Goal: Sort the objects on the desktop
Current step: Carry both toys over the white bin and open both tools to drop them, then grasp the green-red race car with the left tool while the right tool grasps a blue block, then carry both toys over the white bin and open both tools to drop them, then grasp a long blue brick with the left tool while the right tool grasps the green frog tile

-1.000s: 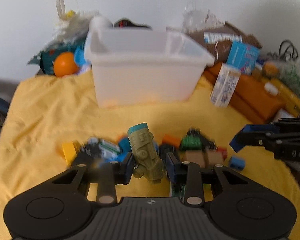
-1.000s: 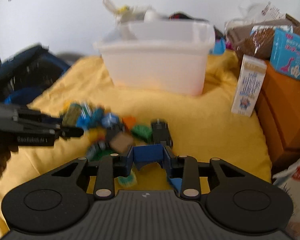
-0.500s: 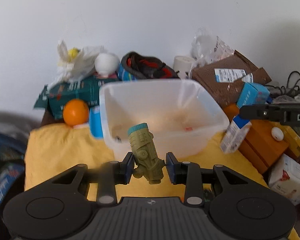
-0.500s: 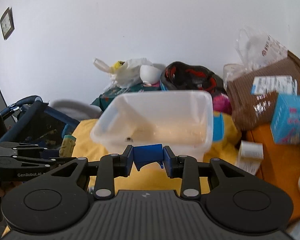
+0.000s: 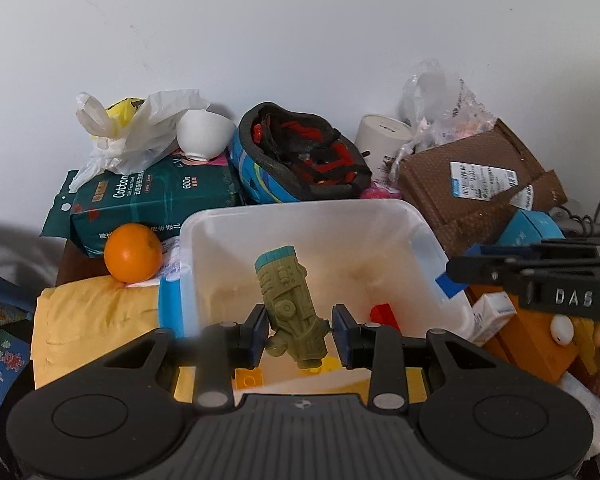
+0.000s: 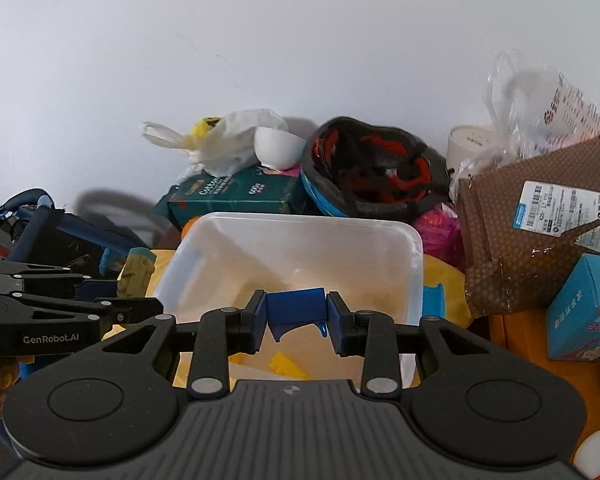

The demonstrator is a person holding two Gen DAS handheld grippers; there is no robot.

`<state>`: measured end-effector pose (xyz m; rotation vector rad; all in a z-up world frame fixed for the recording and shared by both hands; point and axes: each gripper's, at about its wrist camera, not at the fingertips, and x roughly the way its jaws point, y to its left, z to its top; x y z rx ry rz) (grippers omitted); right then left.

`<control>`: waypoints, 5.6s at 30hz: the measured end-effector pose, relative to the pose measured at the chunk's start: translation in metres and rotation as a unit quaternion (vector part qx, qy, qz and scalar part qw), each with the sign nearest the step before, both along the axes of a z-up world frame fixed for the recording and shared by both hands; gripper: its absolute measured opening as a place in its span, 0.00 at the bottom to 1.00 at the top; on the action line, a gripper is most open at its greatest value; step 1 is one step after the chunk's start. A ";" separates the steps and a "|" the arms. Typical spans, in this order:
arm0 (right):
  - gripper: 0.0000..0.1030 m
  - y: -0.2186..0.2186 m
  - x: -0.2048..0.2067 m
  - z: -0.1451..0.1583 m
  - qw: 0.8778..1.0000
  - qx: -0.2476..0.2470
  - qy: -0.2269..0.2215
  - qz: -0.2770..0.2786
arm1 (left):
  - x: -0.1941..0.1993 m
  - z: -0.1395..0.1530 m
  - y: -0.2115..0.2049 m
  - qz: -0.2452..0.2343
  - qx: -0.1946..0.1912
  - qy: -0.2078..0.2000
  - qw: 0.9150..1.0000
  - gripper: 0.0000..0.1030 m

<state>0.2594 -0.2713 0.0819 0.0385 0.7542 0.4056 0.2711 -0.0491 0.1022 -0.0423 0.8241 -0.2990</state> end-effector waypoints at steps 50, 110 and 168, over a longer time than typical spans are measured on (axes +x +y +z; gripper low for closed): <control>0.56 -0.038 -0.173 -0.185 0.993 -0.100 0.049 0.031 | -0.180 -0.179 -0.035 -0.026 -0.041 0.033 0.998 0.32; 0.60 0.003 0.031 -0.023 0.997 -0.056 0.036 -0.027 | 0.025 -0.014 0.005 0.037 0.019 0.003 0.999 0.71; 0.29 -0.001 -0.164 -0.098 0.999 0.017 -0.012 0.044 | -0.157 -0.074 0.023 0.020 -0.012 -0.048 0.999 0.54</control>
